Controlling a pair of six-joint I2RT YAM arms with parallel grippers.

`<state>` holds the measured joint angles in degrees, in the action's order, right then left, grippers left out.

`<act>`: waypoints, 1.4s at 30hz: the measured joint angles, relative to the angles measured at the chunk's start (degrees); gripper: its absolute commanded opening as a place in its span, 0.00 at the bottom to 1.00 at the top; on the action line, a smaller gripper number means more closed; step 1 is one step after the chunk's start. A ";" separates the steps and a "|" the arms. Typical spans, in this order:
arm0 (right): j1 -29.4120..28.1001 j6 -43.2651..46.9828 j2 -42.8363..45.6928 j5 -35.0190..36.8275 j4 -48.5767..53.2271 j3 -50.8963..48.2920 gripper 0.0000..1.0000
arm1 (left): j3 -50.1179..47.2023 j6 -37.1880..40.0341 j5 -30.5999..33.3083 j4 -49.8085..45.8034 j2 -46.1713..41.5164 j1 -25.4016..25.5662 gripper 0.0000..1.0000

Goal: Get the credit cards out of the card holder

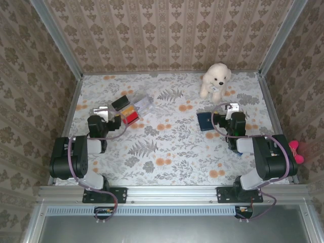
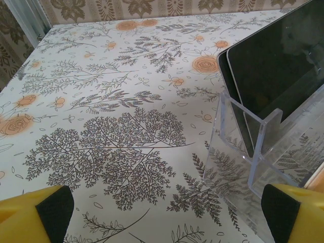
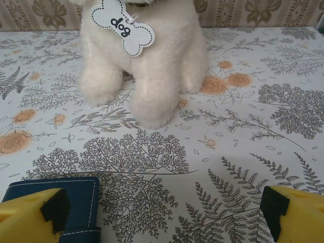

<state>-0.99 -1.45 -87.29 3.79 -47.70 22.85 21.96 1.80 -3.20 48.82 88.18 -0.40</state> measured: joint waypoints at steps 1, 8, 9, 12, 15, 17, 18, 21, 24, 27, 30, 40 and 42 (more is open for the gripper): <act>0.00 0.00 0.00 -0.02 0.00 0.00 1.00 | 0.00 0.00 -0.02 0.00 0.00 0.00 1.00; 0.00 0.00 0.00 -0.02 0.00 0.00 1.00 | 0.02 0.00 0.00 0.00 0.00 0.00 1.00; 0.00 0.00 0.00 0.00 0.00 0.00 1.00 | 0.02 0.00 0.00 0.00 0.00 0.00 1.00; 0.02 0.00 0.00 -0.02 0.00 0.00 1.00 | 0.02 0.00 0.00 0.00 0.00 0.00 1.00; 0.00 0.00 0.00 -0.02 0.00 0.00 1.00 | 0.02 0.00 0.00 0.00 0.00 0.00 1.00; 0.00 0.00 0.00 -0.02 0.00 0.00 1.00 | 0.02 0.00 -0.02 0.00 0.00 0.00 1.00; 0.02 0.00 0.00 -0.02 0.00 0.00 1.00 | 0.02 0.00 -0.02 0.00 0.00 0.00 1.00; 0.02 0.00 0.00 -0.02 0.00 0.00 1.00 | 0.04 0.00 0.00 -0.02 0.00 0.00 1.00; 0.02 0.00 0.00 -0.02 0.00 0.00 1.00 | 0.04 0.00 0.42 0.13 0.00 0.00 1.00; 0.00 -0.24 0.68 0.37 0.11 -0.31 1.00 | -0.61 -0.02 1.86 1.42 -0.37 0.00 1.00; 0.02 -0.98 5.38 2.25 3.04 -0.79 1.00 | -2.29 -0.11 3.72 1.66 -2.86 0.00 1.00; 0.00 -11.26 24.00 10.88 29.70 10.03 1.00 | 3.74 -7.80 12.48 -22.29 -21.62 0.00 1.00; 0.00 -15.19 24.76 11.87 38.47 15.28 1.00 | 9.57 -11.72 14.03 -32.57 -24.81 -0.02 1.00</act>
<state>-0.99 -16.64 -62.52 15.66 -9.23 38.13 31.53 -9.91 10.83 16.25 63.37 -0.43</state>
